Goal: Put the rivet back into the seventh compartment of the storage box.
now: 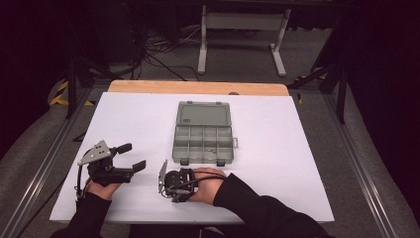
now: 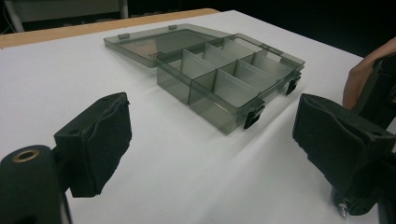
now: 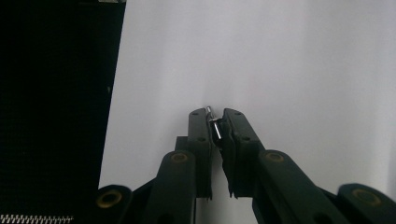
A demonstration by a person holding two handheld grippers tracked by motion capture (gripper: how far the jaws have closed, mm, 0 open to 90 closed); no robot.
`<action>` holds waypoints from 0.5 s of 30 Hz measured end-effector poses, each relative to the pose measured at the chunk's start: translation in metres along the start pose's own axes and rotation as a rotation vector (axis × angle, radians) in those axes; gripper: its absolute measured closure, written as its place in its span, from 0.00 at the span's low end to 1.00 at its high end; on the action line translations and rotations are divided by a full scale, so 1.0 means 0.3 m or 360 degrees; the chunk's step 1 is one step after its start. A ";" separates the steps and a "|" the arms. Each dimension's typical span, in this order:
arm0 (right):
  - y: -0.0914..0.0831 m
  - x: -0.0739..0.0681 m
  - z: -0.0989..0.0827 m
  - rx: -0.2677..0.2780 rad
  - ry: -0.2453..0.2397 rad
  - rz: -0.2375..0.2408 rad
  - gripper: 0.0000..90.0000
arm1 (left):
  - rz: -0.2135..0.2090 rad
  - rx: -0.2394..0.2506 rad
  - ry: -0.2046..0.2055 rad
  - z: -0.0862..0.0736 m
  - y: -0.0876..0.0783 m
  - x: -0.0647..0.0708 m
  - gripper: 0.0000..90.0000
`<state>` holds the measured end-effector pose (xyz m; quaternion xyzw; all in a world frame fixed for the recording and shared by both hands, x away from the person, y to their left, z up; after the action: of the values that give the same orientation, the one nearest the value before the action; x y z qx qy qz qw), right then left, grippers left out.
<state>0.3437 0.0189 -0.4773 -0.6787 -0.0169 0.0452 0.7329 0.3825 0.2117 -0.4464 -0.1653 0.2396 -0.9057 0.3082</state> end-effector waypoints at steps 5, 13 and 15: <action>-0.004 0.003 -0.005 -0.0005 0.0004 0.0008 0.91 | 0.0000 -0.0001 0.0002 0.000 0.000 0.000 0.14; -0.043 0.011 -0.012 0.0042 0.0031 -0.0013 0.91 | 0.0002 -0.0003 -0.0003 0.000 0.001 0.001 0.14; -0.057 0.014 -0.016 0.0037 0.0030 -0.0020 0.91 | 0.0002 -0.0004 -0.0003 0.000 0.001 0.001 0.14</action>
<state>0.3491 0.0132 -0.4607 -0.6704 -0.0137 0.0344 0.7411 0.3823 0.2114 -0.4466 -0.1662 0.2405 -0.9050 0.3089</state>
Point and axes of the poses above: each handheld gripper's, and its own axes: y roughly forward along the jaws, z roughly out of its top, x roughly to its right, the point moved 5 cm from there along y, roughly forward along the jaws, and after that the axes turned 13 degrees about -x, right-handed, at the moved point
